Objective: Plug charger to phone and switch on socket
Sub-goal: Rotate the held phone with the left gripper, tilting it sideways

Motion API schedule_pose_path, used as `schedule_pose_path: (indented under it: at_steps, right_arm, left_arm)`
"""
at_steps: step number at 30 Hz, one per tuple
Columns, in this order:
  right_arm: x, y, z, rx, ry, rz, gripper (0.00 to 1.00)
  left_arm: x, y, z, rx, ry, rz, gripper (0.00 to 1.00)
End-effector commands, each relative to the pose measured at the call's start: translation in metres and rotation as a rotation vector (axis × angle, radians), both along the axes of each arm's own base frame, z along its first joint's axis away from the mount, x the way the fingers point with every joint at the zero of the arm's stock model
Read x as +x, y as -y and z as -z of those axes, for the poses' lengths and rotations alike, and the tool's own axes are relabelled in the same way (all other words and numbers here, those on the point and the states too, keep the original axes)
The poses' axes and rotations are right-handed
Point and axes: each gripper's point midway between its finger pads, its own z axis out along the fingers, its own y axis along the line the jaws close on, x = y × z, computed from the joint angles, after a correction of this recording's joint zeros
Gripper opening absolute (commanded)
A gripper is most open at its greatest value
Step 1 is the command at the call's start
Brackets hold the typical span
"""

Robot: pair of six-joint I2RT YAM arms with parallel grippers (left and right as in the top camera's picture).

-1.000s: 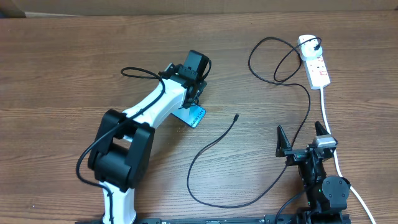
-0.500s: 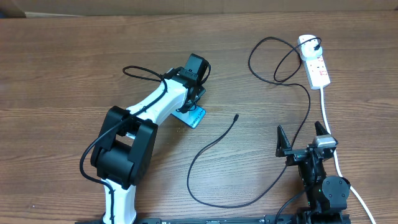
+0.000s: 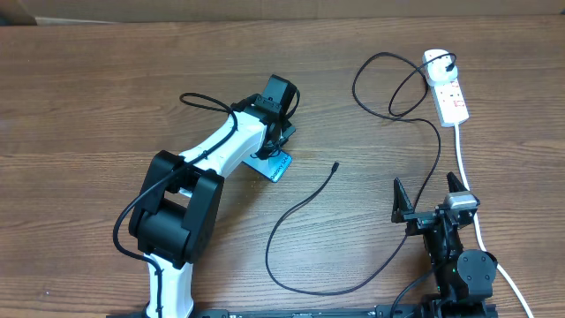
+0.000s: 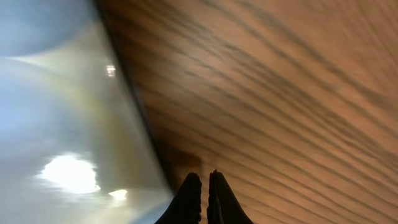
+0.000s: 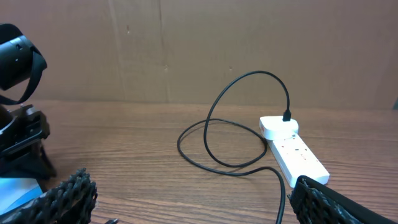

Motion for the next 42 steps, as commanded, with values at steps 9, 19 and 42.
schedule_pose_path:
  at_steps: [9,19,42]
  right_arm:
    - [0.000,0.000,0.002,-0.002,0.002,0.003,1.00]
    - [0.000,0.000,0.002,-0.002,0.002,0.003,1.00]
    - [0.000,0.000,0.002,-0.002,0.002,0.003,1.00]
  left_arm:
    - [-0.005,0.006,0.001,-0.042,-0.035,-0.088,0.04]
    - [-0.026,-0.015,0.012,0.071,-0.113,-0.094,0.04]
    - [-0.007,0.006,0.003,-0.014,-0.040,-0.058,0.04]
